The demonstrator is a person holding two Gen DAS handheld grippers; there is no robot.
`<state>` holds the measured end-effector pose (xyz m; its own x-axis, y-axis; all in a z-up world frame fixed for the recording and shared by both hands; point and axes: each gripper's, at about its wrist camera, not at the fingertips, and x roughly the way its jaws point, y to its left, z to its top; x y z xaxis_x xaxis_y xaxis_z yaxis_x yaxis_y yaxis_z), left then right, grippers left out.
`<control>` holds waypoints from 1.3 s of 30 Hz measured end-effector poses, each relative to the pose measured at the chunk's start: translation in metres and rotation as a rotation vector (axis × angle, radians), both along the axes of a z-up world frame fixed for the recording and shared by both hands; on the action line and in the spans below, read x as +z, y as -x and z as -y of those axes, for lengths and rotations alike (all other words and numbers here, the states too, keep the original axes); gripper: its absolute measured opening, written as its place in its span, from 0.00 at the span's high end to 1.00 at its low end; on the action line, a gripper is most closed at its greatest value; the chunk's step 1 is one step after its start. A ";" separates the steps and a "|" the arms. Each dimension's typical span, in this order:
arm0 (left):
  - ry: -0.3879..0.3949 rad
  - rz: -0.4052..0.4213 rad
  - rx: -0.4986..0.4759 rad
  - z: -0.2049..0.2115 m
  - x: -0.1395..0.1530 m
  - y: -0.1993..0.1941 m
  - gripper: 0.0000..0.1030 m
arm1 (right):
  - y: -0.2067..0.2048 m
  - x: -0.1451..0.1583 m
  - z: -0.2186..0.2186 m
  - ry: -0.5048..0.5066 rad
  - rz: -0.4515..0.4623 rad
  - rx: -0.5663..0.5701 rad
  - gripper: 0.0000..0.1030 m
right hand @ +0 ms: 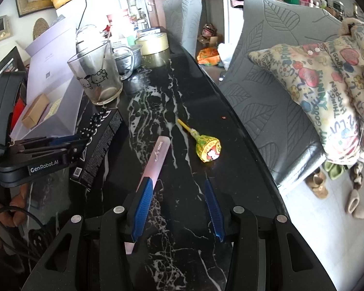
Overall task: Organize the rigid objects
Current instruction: 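Grasp the black polka-dot umbrella with the left gripper while the right gripper grasps the pink tube, then lift the polka-dot umbrella with the left gripper while the right gripper carries the pink tube toward the white box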
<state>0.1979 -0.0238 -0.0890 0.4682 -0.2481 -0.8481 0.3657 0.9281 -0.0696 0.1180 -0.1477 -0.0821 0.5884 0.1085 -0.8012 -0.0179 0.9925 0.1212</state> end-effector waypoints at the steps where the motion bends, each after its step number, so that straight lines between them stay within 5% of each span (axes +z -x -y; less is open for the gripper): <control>1: -0.018 0.010 -0.015 0.005 0.000 0.000 0.74 | -0.001 -0.001 0.000 0.001 -0.003 0.000 0.57; 7: -0.024 0.026 -0.026 0.013 0.000 0.000 0.81 | -0.001 -0.003 -0.001 -0.022 -0.014 0.005 0.57; 22: 0.014 -0.003 -0.010 -0.016 0.017 0.027 0.82 | 0.000 -0.011 -0.034 -0.010 -0.034 0.075 0.57; 29: 0.010 0.005 0.008 -0.027 0.021 0.038 0.82 | 0.004 -0.014 -0.048 0.106 -0.006 0.078 0.87; 39: 0.041 0.029 0.012 -0.039 0.031 0.055 0.82 | 0.024 -0.008 -0.042 0.075 0.000 0.028 0.87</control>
